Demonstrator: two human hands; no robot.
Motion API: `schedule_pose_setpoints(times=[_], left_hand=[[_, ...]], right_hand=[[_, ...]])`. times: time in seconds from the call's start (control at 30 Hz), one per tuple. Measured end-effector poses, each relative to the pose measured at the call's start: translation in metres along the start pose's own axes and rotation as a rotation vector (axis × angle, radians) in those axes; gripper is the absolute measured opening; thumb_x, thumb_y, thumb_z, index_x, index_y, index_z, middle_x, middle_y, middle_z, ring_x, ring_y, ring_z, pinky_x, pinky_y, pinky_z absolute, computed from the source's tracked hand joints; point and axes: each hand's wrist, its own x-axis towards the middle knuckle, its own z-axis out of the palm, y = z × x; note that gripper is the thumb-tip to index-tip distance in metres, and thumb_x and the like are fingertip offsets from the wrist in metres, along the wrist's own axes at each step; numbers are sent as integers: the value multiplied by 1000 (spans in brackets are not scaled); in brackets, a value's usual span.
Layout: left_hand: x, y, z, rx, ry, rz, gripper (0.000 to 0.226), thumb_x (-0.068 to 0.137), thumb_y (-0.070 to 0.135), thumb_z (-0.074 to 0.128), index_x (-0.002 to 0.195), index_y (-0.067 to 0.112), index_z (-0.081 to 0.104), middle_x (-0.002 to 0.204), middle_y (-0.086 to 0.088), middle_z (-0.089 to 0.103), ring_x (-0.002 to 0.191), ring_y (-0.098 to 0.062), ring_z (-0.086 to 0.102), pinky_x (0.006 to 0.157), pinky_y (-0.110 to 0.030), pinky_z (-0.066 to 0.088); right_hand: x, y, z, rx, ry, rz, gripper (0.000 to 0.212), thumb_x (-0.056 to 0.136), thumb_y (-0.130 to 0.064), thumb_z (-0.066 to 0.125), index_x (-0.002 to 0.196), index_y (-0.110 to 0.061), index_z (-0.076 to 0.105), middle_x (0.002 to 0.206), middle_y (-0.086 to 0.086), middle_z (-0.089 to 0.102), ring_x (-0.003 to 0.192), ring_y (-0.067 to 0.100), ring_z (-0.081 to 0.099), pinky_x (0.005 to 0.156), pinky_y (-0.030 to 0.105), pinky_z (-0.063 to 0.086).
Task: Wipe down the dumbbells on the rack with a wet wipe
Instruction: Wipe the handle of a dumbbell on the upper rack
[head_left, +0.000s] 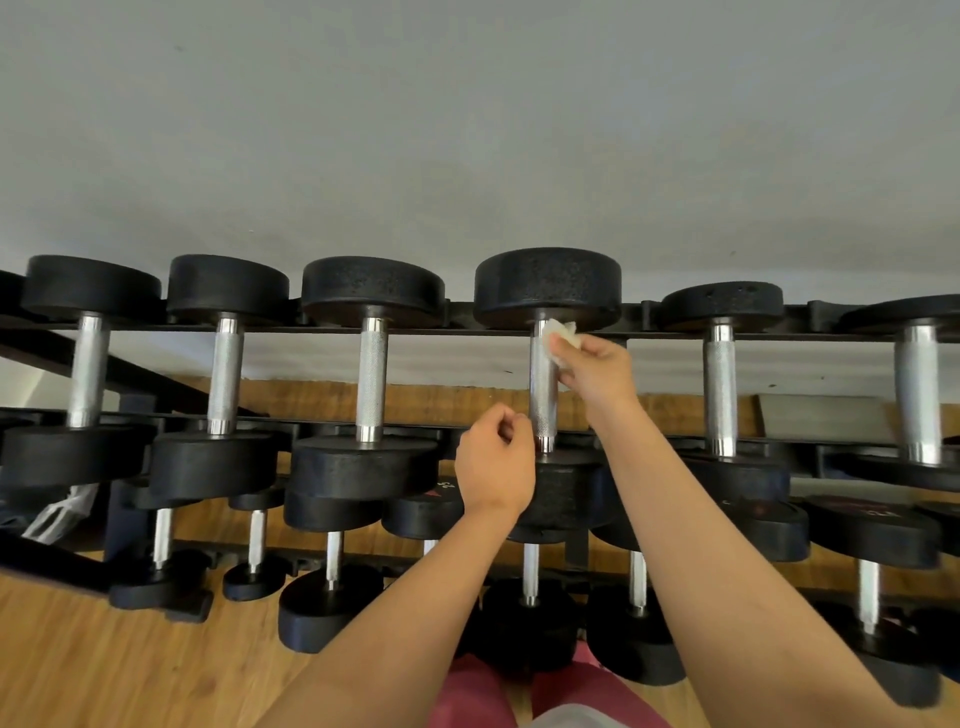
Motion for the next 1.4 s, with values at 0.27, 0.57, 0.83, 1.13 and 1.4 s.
schedule_pose_setpoints(times=[0.27, 0.57, 0.83, 1.13, 1.4], left_hand=[[0, -1, 0, -17, -1, 3, 25, 96, 20, 52, 75, 8, 59, 71, -8, 64, 68, -21, 59, 61, -22, 43], [1, -3, 0, -5, 8, 12, 25, 95, 20, 52, 74, 9, 59, 70, -6, 64, 68, -18, 59, 60, -16, 41], [2, -3, 1, -11, 17, 13, 25, 95, 19, 54, 73, 9, 59, 69, -7, 64, 67, -17, 58, 59, -13, 41], [1, -4, 1, -5, 20, 26, 25, 96, 19, 53, 72, 12, 58, 68, -4, 64, 66, -16, 59, 61, -15, 43], [2, -3, 1, -13, 13, 12, 25, 95, 19, 53, 72, 9, 58, 69, -7, 63, 67, -17, 57, 57, -11, 39]], right_hand=[[-6, 2, -17, -135, -160, 22, 27, 88, -16, 70, 114, -10, 67, 107, -1, 67, 95, 7, 63, 76, 17, 52], [-16, 14, -25, -92, -219, 38, 40, 94, -13, 61, 132, -8, 49, 122, 7, 60, 111, 17, 61, 93, 28, 52], [-27, 11, -23, 249, -268, 118, 34, 102, -17, 34, 128, -4, 52, 121, 14, 60, 114, 24, 57, 107, 38, 42], [-25, 24, -26, -87, -259, -67, 37, 96, -9, 57, 132, -13, 56, 120, 0, 67, 112, 11, 62, 98, 27, 48], [-9, 15, -6, -49, -119, 13, 21, 90, -17, 68, 110, -13, 65, 110, 6, 70, 102, 15, 66, 93, 30, 52]])
